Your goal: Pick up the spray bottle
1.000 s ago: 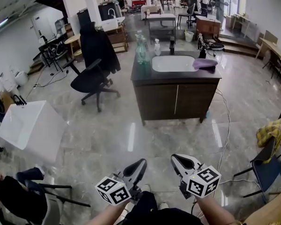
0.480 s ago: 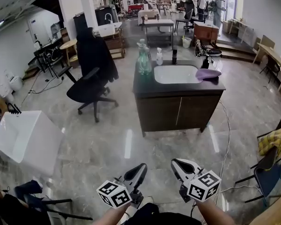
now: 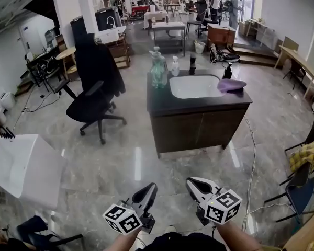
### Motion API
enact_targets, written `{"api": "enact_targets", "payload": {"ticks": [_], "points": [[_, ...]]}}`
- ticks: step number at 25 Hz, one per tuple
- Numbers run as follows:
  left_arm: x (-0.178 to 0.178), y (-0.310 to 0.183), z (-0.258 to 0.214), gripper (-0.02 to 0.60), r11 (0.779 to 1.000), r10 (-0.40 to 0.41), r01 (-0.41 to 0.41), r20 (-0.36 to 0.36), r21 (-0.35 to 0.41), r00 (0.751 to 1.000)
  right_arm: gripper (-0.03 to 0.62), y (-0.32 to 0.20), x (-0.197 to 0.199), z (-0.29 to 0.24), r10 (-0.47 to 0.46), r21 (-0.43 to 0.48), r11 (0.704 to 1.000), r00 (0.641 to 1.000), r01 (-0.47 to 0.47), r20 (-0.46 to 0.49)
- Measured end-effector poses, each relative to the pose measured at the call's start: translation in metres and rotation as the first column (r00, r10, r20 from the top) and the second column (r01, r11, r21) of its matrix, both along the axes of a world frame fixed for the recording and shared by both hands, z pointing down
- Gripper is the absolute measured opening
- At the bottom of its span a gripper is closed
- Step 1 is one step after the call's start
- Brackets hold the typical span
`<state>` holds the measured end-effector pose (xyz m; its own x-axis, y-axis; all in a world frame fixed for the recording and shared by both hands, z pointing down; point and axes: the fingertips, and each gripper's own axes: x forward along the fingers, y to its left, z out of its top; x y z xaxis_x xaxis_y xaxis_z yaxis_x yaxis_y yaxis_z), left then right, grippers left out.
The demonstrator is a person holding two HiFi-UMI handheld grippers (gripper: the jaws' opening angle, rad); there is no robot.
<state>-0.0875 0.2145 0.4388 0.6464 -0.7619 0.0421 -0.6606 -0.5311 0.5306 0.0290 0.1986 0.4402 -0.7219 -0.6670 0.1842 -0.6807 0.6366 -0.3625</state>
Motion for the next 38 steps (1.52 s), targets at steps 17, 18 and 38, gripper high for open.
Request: {"api": "enact_targets", "payload": {"ticks": [17, 18, 38], "points": [[-0.023, -0.072, 0.016, 0.008, 0.999, 0.016, -0.016, -0.005, -0.038, 1.0, 0.006, -0.074, -0.032, 0.008, -0.004, -0.004, 1.0, 1.0, 0.004, -0.014], [-0.022, -0.08, 0.016, 0.008, 0.999, 0.013, -0.013, -0.002, -0.041, 1.0, 0.006, -0.083, -0.032, 0.008, -0.008, -0.002, 1.0, 1.0, 0.008, -0.011], [0.01, -0.248, -0.009, 0.008, 0.998, -0.06, 0.059, 0.032, 0.028, 0.998, 0.008, -0.26, 0.004, -0.014, -0.057, 0.079, 0.995, 0.998, 0.057, -0.005]]}}
